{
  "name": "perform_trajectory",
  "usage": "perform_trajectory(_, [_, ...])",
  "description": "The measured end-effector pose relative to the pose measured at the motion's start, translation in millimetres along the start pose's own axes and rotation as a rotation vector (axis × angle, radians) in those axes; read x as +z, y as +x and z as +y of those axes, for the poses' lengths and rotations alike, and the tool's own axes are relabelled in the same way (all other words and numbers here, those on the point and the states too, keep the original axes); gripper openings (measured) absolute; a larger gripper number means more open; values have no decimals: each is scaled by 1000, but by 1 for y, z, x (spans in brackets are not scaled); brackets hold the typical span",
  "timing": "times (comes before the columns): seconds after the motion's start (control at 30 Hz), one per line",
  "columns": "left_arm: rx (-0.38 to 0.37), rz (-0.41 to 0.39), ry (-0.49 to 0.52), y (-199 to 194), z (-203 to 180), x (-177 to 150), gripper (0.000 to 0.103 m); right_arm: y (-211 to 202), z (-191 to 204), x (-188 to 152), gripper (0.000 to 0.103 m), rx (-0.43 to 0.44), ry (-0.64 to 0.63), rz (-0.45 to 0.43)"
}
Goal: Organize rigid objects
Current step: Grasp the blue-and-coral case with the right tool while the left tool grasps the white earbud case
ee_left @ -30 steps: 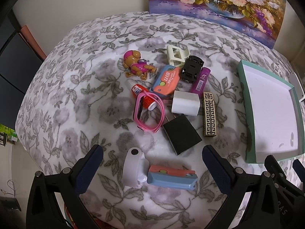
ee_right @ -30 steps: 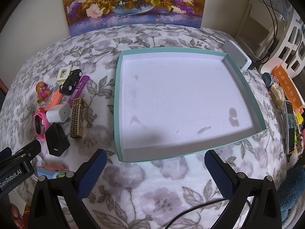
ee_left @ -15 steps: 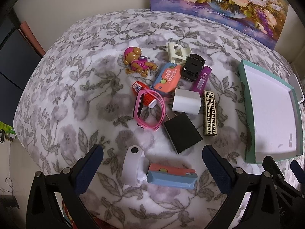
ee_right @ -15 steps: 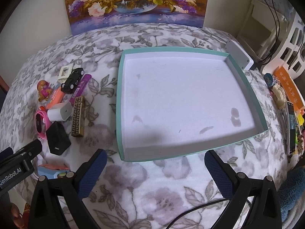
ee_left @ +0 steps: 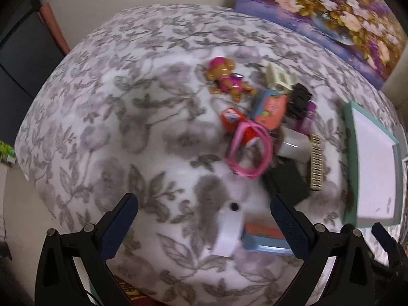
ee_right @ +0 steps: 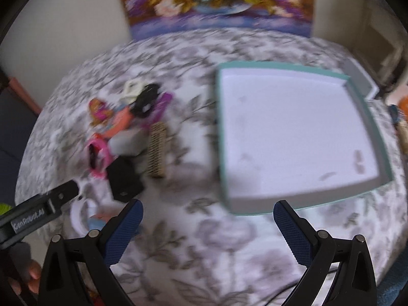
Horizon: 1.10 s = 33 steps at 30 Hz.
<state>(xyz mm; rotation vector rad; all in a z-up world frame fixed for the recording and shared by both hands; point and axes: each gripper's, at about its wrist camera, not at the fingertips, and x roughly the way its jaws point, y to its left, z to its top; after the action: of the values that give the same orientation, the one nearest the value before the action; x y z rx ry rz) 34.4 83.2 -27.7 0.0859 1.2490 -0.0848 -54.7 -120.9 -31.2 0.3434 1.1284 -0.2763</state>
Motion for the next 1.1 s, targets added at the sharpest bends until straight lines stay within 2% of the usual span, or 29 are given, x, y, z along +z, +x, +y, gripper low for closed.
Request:
perform_trajectory(0.27, [2, 34, -77, 13, 29, -1, 103, 21, 53, -7, 103, 96, -122, 85])
perform_trajectory(0.5, [8, 22, -150, 14, 49, 0, 103, 40, 83, -15, 103, 126, -186, 143])
perform_trajectory(0.7, [2, 19, -175, 15, 55, 1, 103, 57, 98, -18, 103, 101, -212, 177])
perform_trajectory(0.9, [2, 20, -154, 14, 50, -1, 103, 76, 109, -21, 103, 67, -226, 217])
perform_trajectory(1.1, [-19, 30, -135, 14, 44, -2, 103, 80, 97, -21, 103, 51, -175, 211])
